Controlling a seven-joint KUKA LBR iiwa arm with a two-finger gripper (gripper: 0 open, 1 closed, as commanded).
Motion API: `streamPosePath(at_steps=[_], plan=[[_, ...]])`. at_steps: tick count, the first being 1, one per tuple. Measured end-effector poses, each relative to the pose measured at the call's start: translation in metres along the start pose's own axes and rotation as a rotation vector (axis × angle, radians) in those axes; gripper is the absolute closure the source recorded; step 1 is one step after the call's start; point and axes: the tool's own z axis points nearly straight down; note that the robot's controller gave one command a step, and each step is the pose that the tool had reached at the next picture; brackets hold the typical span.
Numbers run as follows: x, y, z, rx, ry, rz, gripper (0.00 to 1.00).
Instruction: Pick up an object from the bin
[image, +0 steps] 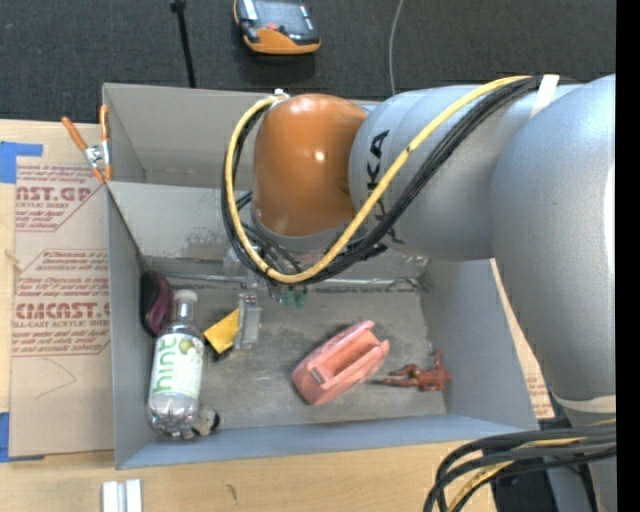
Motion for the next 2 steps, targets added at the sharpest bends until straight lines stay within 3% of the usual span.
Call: streamPosePath(at_steps=[1, 2], plan=[[0.009, -0.002, 0.041, 0.0, -0.005, -0.062, 0.0], [0.019, 0.001, 0.091, 0.0, -0.002, -0.029, 0.0]])
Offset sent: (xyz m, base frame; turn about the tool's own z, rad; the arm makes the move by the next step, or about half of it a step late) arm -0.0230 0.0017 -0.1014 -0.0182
